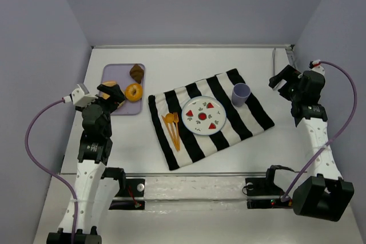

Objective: Place the bread

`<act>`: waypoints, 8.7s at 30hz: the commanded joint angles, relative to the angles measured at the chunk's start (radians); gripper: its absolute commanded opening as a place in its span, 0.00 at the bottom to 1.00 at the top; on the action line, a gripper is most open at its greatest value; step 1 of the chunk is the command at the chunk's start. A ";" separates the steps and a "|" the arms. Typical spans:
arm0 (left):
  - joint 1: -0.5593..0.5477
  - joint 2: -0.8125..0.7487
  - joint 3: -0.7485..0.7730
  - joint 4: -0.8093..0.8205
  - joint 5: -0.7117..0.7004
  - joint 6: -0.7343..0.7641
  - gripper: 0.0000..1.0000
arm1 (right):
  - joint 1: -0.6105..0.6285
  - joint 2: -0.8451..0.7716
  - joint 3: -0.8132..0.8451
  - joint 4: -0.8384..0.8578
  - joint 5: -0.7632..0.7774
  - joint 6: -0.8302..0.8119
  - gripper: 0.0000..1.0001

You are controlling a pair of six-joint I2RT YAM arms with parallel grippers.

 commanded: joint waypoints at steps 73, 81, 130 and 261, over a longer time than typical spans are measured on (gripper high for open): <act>0.009 0.011 0.039 0.169 0.292 0.055 0.99 | -0.185 0.980 1.137 -0.227 -0.112 -0.134 0.07; -0.036 0.070 -0.007 0.514 0.878 -0.020 0.99 | -0.149 0.481 0.600 0.133 -0.501 0.074 0.07; -0.702 0.728 0.275 1.097 0.911 0.070 0.99 | 0.617 0.246 -0.009 1.178 -0.503 0.466 0.07; 0.014 0.551 0.193 -0.577 0.647 -0.102 0.59 | 0.534 0.173 0.110 0.035 0.270 -0.028 1.00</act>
